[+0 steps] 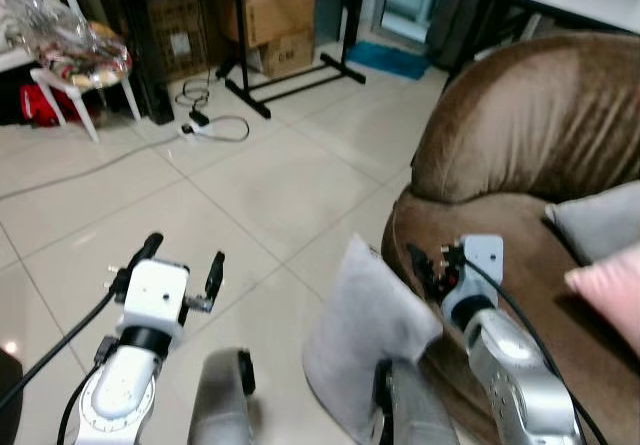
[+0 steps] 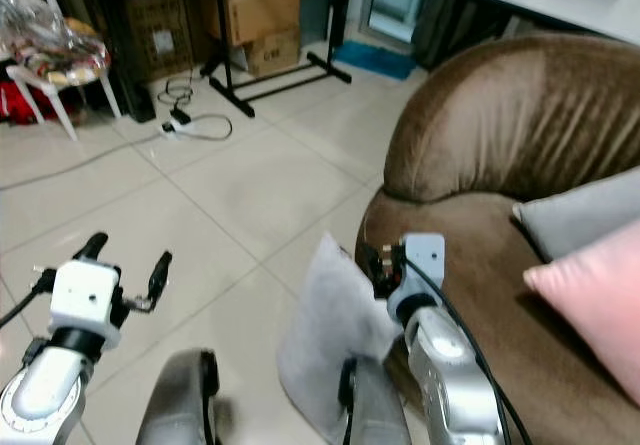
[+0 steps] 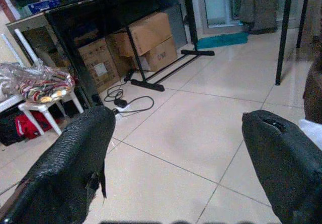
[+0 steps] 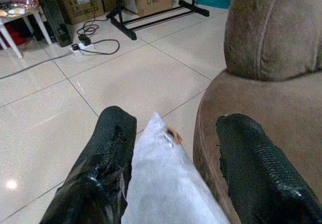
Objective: Move the pillow to the sofa from floor
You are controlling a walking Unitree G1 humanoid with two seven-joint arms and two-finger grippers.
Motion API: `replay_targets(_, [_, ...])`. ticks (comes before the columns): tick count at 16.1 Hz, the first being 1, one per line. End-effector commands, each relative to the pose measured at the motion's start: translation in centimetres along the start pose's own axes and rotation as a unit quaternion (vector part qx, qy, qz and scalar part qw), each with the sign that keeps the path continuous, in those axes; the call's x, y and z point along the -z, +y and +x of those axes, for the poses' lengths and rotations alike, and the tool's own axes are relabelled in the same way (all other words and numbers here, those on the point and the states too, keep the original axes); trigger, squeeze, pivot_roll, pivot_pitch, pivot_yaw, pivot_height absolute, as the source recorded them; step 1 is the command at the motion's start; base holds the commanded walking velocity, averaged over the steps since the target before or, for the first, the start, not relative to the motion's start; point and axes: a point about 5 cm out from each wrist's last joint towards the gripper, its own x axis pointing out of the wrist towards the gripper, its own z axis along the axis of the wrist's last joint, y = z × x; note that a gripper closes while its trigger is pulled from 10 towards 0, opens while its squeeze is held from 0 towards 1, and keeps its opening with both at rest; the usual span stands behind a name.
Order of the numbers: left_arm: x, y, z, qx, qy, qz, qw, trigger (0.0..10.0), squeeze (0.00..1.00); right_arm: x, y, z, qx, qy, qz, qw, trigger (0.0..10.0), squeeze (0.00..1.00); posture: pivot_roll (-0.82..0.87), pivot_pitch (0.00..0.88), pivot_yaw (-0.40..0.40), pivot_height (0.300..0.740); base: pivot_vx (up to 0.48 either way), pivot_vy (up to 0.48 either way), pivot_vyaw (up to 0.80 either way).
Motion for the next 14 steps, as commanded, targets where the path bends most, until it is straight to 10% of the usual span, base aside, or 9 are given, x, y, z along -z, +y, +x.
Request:
replay_targets(1, [0.0, -0.4, 0.0, 0.014, -0.001, 0.0, 1.0, 10.0, 0.0, 0.3, -0.2, -0.1, 0.002, 0.006, 0.001, 1.0, 10.0, 0.0, -0.04, 0.0, -0.049, 0.516, 0.0, 0.0, 0.0])
replay_targets(7, [0.1, -0.4, 0.1, 0.024, 0.002, 0.003, 1.0, 10.0, 0.0, 0.8, 0.8, 0.5, -0.04, 0.023, -0.015, 0.999, 10.0, 0.0, -0.03, 0.0, -0.047, 0.461, 0.0, 0.0, 0.0])
replay_targets(8, [0.0, -0.4, 0.1, 0.026, 0.002, 0.004, 1.0, 10.0, 0.0, 0.9, 1.1, 0.6, -0.058, 0.025, -0.007, 0.998, 10.0, 0.67, -0.03, 0.0, -0.045, 0.461, 0.0, 0.0, 0.0])
replay_targets(9, [0.0, -0.4, 0.2, 0.038, 0.002, 0.005, 0.999, 10.0, 0.0, 0.7, 1.1, 0.9, -0.063, 0.016, 0.006, 0.998, 10.0, 1.0, -0.02, 0.0, -0.044, 0.461, 0.0, 0.0, 0.0])
replay_targets(14, [0.2, -0.3, 0.2, 0.099, 0.012, 0.022, 0.995, 10.0, 0.0, 0.2, 2.0, 3.1, -0.101, 0.006, -0.019, 0.995, 10.0, 1.0, 0.0, 0.013, -0.035, 0.461, 0.0, 0.0, 0.0])
